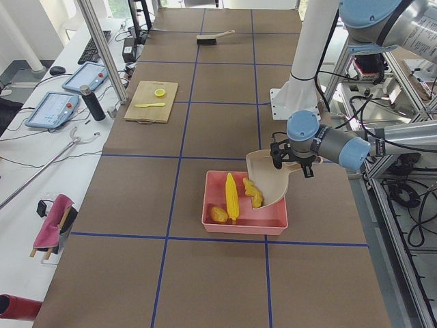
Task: Sweep and dump trash into bin
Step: 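Tip the dustpan over the pink bin with the left gripper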
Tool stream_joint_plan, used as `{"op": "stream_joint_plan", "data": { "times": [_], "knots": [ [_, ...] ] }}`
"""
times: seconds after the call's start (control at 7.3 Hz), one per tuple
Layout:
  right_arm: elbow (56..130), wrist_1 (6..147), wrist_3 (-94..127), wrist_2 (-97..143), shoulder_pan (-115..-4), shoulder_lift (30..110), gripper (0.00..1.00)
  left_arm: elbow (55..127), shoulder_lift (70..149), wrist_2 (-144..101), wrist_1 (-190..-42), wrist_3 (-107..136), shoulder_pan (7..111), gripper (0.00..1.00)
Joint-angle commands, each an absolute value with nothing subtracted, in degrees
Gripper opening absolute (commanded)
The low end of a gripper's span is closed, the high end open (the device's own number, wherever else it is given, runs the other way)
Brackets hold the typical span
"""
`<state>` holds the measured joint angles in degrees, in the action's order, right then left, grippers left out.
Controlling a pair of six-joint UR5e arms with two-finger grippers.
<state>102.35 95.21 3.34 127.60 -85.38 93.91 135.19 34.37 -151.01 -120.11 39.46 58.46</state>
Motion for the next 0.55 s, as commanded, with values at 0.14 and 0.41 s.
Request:
{"op": "stream_joint_plan", "data": {
  "times": [0.14,0.41],
  "knots": [
    [102.3,95.2,3.3,127.7,-85.3,94.0,1.0,135.2,34.4,-152.7,-119.4,39.5,57.4,0.0],
    [102.0,95.3,3.3,127.8,-85.3,94.2,1.0,135.6,33.8,-153.2,-119.4,39.5,57.6,0.0]
  ]
}}
